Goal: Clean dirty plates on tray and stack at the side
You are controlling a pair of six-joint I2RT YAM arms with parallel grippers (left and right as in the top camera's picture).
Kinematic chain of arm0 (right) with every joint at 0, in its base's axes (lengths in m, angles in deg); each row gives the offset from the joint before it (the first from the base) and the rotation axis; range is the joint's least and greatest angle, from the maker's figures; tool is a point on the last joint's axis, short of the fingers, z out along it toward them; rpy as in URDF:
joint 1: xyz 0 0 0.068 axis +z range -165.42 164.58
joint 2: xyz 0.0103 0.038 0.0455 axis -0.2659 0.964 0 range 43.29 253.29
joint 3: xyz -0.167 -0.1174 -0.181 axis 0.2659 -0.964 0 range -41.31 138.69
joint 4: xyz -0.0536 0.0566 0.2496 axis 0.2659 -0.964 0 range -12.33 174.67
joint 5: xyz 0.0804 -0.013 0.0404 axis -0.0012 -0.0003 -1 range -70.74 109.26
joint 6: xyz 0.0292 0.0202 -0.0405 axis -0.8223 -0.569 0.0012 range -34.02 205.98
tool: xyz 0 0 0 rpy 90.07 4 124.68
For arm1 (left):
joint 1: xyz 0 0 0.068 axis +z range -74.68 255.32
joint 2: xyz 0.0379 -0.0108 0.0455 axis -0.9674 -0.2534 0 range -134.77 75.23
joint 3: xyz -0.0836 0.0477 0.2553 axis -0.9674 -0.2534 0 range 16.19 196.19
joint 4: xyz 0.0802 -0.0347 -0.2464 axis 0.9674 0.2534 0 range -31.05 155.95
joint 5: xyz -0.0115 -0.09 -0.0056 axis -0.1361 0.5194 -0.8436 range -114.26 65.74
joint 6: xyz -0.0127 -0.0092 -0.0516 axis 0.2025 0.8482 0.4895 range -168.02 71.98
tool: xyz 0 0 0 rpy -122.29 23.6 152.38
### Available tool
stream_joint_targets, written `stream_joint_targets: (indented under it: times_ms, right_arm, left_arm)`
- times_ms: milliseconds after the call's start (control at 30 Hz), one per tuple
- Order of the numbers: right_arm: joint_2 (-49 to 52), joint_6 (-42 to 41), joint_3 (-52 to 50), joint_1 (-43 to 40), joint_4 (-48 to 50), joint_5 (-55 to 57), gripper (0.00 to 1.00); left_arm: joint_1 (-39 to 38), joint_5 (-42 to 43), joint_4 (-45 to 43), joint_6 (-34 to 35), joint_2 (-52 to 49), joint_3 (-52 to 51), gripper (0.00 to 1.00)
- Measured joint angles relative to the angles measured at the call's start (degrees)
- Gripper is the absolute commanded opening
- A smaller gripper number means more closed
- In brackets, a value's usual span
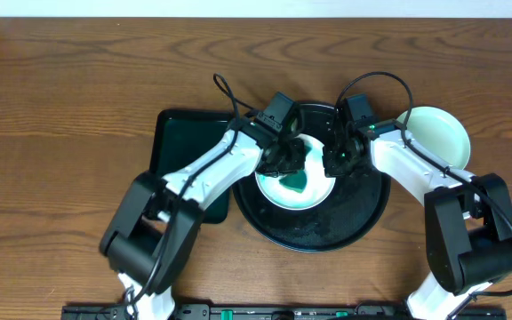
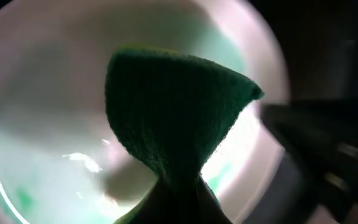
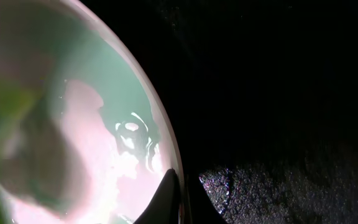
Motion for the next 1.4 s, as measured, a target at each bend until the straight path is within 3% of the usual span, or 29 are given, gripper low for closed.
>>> stream_joint_targets:
  times_ms: [233,900,1200,1400]
  right_arm:
    - [0.00,0.00,0.00,0.00,0.00,0.02,0.01]
    - [0.00,0.00,0.00,0.00,0.02,0.02,0.01]
    - [0.00,0.00,0.00,0.00,0.11,-0.02,0.01]
    - [0.00,0.00,0.00,0.02,0.17,-0.20,0.01]
  left_arm:
    - [-0.15,-6.58,1.20,-0.87,5.53,0.00,0.08]
    - [-0.13,-14.05,-0.09,-21.33,-0.46,-0.72,0.08]
    - [-0.17,-15.69,0.04,-23.19,-1.25,-2.16,0.07]
    - [0.24,-12.37,-1.14,-23.37,-1.03,-3.82,0.07]
